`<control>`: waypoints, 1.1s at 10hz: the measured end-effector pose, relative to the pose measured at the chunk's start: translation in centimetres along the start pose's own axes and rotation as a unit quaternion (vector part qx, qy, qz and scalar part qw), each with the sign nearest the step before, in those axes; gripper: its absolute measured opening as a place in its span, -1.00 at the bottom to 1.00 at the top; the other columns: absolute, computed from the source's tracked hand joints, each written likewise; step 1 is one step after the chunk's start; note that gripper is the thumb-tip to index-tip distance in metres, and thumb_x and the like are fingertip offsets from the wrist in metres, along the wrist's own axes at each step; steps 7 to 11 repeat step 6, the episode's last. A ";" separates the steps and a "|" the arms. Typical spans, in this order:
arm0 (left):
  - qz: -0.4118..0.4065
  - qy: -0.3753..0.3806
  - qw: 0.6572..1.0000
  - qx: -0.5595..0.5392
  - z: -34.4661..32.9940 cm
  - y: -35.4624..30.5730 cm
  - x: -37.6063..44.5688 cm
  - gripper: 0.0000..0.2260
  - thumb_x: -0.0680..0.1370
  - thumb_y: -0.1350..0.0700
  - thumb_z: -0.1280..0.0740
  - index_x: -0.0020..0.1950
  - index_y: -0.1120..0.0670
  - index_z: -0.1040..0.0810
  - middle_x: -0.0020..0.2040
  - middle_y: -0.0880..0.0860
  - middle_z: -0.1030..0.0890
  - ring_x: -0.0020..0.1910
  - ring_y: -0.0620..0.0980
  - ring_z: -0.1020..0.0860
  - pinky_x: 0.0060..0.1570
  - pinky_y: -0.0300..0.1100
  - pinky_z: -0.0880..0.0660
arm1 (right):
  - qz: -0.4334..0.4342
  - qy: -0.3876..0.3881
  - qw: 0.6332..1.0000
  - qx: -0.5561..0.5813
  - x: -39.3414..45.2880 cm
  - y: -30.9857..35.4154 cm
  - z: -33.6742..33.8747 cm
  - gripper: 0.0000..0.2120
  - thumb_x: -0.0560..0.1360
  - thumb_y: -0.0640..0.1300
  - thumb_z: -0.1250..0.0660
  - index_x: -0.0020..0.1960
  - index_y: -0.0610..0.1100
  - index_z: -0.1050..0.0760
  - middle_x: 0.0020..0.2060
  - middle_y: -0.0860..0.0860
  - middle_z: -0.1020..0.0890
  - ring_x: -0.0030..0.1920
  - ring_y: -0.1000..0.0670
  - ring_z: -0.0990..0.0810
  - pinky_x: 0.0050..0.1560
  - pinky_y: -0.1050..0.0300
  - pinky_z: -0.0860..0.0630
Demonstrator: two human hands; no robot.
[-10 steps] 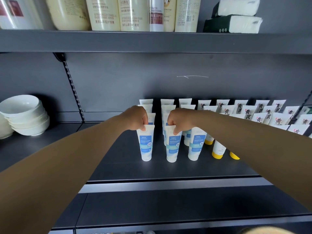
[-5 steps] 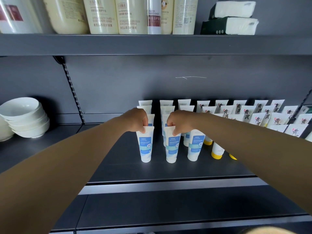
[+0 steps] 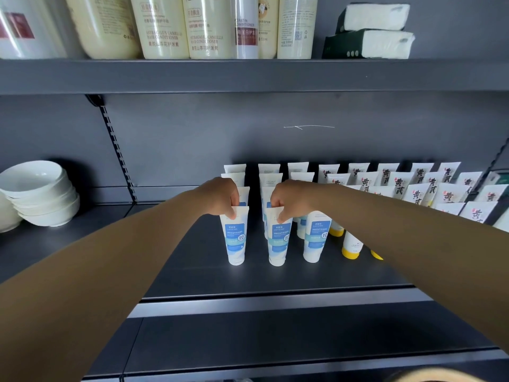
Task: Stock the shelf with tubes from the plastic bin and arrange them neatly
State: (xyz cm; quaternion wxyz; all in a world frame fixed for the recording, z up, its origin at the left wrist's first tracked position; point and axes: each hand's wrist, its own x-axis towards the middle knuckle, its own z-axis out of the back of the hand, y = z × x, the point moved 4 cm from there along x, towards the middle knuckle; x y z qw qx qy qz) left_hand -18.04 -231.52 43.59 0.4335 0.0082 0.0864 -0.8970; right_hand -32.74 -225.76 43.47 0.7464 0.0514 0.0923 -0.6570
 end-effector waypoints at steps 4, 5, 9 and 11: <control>0.060 -0.077 0.995 -0.015 4.3 -4.7 -3.3 -0.53 0.51 -0.10 -0.32 0.34 0.11 -0.43 0.33 0.07 -0.45 0.29 0.07 -0.42 0.24 -0.11 -0.38 | -0.122 -0.131 0.983 -0.031 -6.4 -4.7 4.1 -0.52 0.51 0.16 -0.25 0.27 -0.16 -0.43 0.22 -0.11 -0.52 0.20 -0.14 -0.49 0.18 0.03 -0.46; 0.095 -0.091 0.991 -0.004 4.4 -7.0 -4.4 -0.47 0.50 -0.12 -0.32 0.39 0.09 -0.36 0.38 0.06 -0.39 0.34 0.08 -0.38 0.28 -0.10 -0.37 | -0.145 -0.148 0.977 -0.055 -8.7 -5.6 4.0 -0.47 0.48 0.15 -0.27 0.33 -0.15 -0.37 0.27 -0.15 -0.44 0.26 -0.18 -0.43 0.19 0.03 -0.41; 0.111 -0.093 0.989 0.005 4.1 -9.2 -5.3 -0.45 0.48 -0.13 -0.33 0.38 0.10 -0.35 0.37 0.08 -0.40 0.33 0.11 -0.38 0.29 -0.04 -0.39 | -0.159 -0.143 0.976 -0.044 -11.2 -6.0 3.3 -0.41 0.46 0.12 -0.30 0.37 -0.16 -0.30 0.31 -0.16 -0.39 0.30 -0.19 -0.38 0.24 0.02 -0.39; 0.111 -0.093 0.989 0.005 4.1 -9.2 -5.3 -0.45 0.48 -0.13 -0.33 0.38 0.10 -0.35 0.37 0.08 -0.40 0.33 0.11 -0.38 0.29 -0.04 -0.39 | -0.159 -0.143 0.976 -0.044 -11.2 -6.0 3.3 -0.41 0.46 0.12 -0.30 0.37 -0.16 -0.30 0.31 -0.16 -0.39 0.30 -0.19 -0.38 0.24 0.02 -0.39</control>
